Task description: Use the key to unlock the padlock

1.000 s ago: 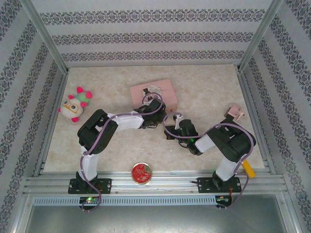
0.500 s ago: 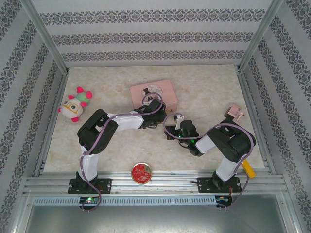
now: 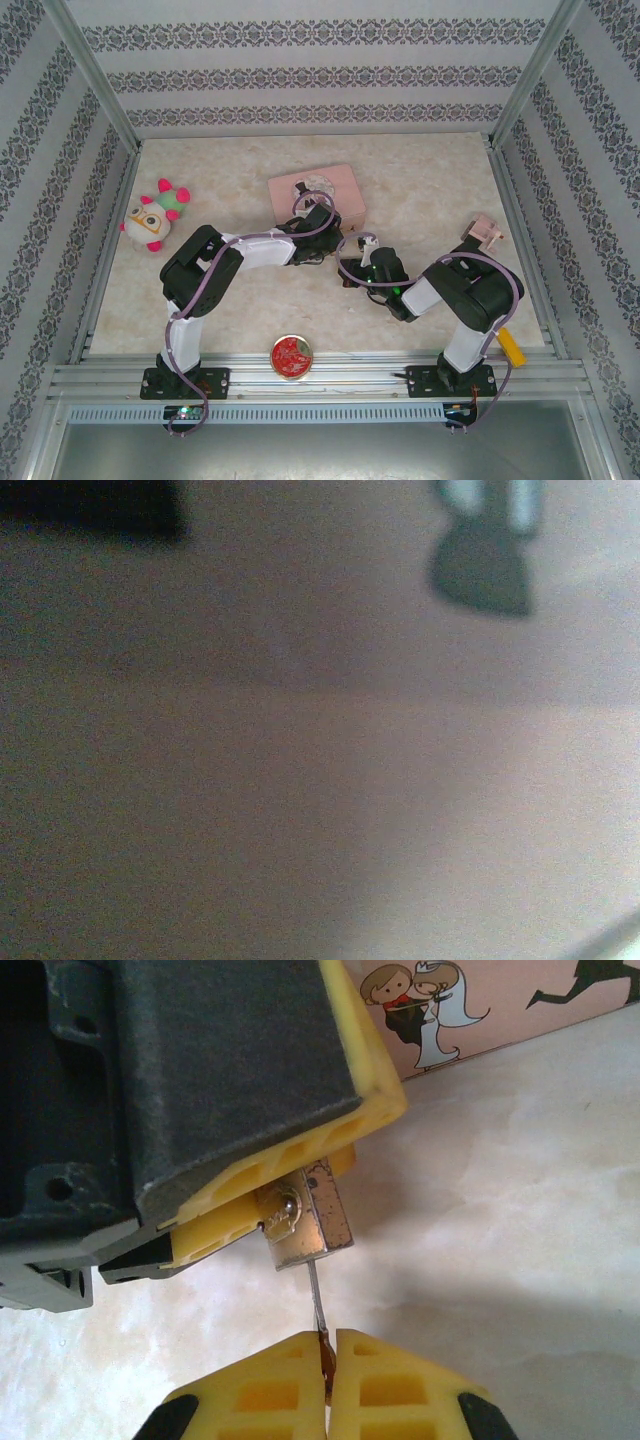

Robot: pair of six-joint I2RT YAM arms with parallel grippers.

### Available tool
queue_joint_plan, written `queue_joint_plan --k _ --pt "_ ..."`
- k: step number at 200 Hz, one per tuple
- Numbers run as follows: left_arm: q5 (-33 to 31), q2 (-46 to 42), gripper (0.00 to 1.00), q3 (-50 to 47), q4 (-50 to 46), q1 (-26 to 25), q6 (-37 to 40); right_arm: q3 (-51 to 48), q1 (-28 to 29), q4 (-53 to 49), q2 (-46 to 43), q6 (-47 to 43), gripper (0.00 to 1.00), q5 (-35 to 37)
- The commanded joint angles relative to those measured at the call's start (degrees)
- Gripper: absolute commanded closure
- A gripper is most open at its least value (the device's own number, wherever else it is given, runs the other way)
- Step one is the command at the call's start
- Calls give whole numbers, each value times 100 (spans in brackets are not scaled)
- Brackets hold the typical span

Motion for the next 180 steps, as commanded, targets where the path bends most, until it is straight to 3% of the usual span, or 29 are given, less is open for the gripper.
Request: queue_joint_plan --k 1,80,155,180 --pt "487 187 86 -86 416 109 -565 202 -27 451 70 60 100 -9" --pt "635 196 87 -127 447 109 -549 427 -70 662 2 101 100 -54" --pt "870 152 89 -149 337 100 -428 699 -401 662 32 -212 100 -1068" --pt "955 143 89 -174 303 100 -380 737 -649 610 24 111 100 -1208"
